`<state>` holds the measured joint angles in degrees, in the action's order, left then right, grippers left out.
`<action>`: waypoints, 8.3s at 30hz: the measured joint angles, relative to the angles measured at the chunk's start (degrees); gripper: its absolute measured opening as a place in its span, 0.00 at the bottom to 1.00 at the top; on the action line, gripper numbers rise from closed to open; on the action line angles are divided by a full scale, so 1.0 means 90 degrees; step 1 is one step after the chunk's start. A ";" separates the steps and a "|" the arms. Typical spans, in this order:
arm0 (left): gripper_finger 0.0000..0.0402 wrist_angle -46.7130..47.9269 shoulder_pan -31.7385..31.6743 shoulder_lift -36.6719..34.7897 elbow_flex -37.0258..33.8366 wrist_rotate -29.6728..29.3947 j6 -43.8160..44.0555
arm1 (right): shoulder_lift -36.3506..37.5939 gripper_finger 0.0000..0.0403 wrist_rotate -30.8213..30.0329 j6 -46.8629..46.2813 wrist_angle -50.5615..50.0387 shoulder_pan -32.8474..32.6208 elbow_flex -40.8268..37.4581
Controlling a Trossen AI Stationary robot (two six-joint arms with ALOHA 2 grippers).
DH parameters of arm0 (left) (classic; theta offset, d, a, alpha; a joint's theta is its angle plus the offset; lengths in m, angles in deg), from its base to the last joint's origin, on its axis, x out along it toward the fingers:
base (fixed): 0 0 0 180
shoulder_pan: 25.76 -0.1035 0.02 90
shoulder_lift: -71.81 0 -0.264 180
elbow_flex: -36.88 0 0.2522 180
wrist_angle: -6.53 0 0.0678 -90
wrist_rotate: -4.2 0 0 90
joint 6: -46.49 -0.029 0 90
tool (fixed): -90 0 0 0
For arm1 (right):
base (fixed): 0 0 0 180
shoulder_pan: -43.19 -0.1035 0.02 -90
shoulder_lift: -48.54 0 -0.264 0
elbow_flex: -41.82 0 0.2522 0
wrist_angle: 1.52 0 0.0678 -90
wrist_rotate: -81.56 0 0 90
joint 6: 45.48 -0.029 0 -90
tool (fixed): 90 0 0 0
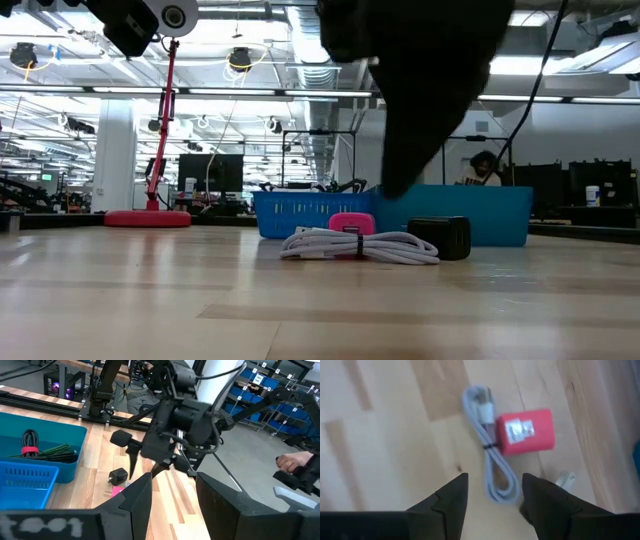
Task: Pick and place items into bin
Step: Put the gray charger cable into the light blue bin, then put the pink charger adapter into the dark blue bin
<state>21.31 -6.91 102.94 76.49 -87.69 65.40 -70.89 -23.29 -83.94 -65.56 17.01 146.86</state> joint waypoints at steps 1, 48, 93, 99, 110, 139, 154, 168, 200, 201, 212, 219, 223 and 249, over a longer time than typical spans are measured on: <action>0.35 0.0000 -0.0002 -0.0001 0.0000 0.0000 0.0022 | 0.0000 0.45 0.0002 -0.0002 -0.0002 0.0017 -0.0074; 0.35 0.0001 -0.0001 -0.0002 -0.0002 0.0000 0.0044 | -0.0015 0.07 0.0643 -0.0131 0.2199 -0.0206 -0.1031; 0.35 0.0153 0.0000 -0.0002 -0.0002 0.0000 0.0158 | -0.0109 0.34 -0.2744 -0.0914 -0.4386 0.1868 0.1385; 0.35 0.0153 -0.0001 -0.0001 -0.0002 0.0000 0.0158 | -0.0109 0.33 -0.3051 -0.1006 -0.4413 0.1569 0.1385; 0.35 0.0148 0.0000 -0.0002 -0.0002 -0.0017 0.0153 | -0.0109 0.29 -0.3004 -0.0673 -0.4413 0.0809 0.1385; 0.35 0.0138 0.0000 -0.0002 -0.0002 -0.0053 0.0146 | 0.0026 0.32 0.6619 0.5477 0.1264 0.1001 0.1612; 0.35 0.0347 -0.0001 0.0000 -0.0002 -0.0053 0.0151 | 0.2620 0.32 0.3027 0.4470 0.0216 0.1032 0.1236; 0.35 0.0663 0.0043 -0.0005 -0.0104 -0.0346 0.0488 | 0.6494 0.33 -0.1744 0.1477 0.1562 -0.0424 -0.3448; 0.35 -0.0244 0.0102 -0.0005 -0.0614 -0.2769 -0.0031 | 0.7200 0.33 0.0000 0.2595 0.7322 -0.0671 -0.8198; 0.35 -0.0239 0.0104 -0.0005 -0.0614 -0.2775 -0.0067 | 0.7079 0.33 0.0000 0.2607 0.7321 -0.0699 -0.8198; 0.35 0.0079 0.0026 0.0000 -0.0612 -0.2648 0.0850 | 0.6834 0.33 0.0000 0.2144 0.7354 -0.0689 -0.8198; 0.35 -0.0963 -0.0087 0.0687 -0.0569 -0.0596 -0.0224 | 0.7164 0.33 0.0216 0.2003 0.7372 -0.0730 -0.8189; 0.35 -0.0875 -0.0092 0.1871 0.0014 -0.0188 -0.0897 | 0.7257 0.33 0.0588 0.1773 0.7360 -0.0730 -0.8186; 0.35 0.6013 0.0007 0.8053 0.7219 -0.0094 -0.4999 | 0.7274 0.33 0.0840 0.0937 0.7305 -0.0798 -0.8186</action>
<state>75.42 -6.84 175.42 141.46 -88.54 20.41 -5.43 -15.73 -75.50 0.18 9.83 73.19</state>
